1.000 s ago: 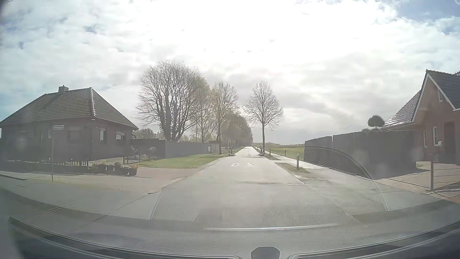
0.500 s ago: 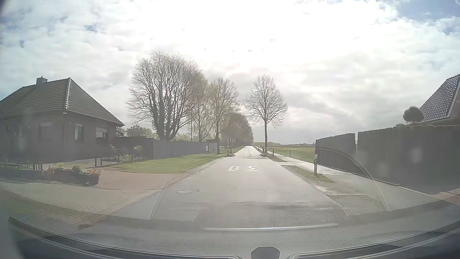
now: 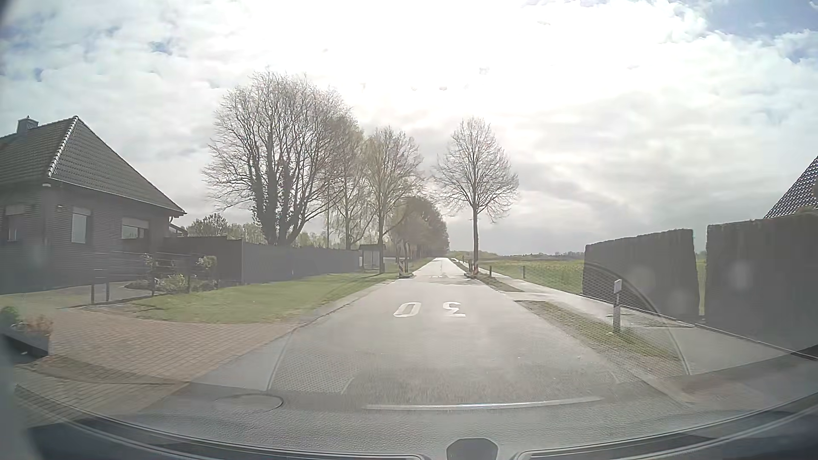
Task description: Follow the waypoints while adhering to traffic rules and regulations
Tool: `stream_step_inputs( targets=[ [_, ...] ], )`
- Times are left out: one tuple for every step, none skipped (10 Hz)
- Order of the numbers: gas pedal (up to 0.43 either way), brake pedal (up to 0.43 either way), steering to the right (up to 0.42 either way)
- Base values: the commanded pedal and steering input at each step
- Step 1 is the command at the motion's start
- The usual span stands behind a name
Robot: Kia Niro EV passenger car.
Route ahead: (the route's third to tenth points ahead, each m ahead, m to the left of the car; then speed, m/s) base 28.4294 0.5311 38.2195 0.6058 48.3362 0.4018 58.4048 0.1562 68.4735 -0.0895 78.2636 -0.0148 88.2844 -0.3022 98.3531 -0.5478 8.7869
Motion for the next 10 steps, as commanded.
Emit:
stream_step_inputs(
  targets=[
    [0.150,0.000,0.003],
    [0.138,0.000,0.004],
    [0.138,0.000,0.004],
    [0.138,0.000,0.004],
    [0.138,0.000,0.004],
    [0.130,0.000,0.004],
    [0.130,0.000,0.004],
    [0.130,0.000,0.004],
    [0.130,0.000,0.004],
    [0.130,0.000,0.004]
  ],
)
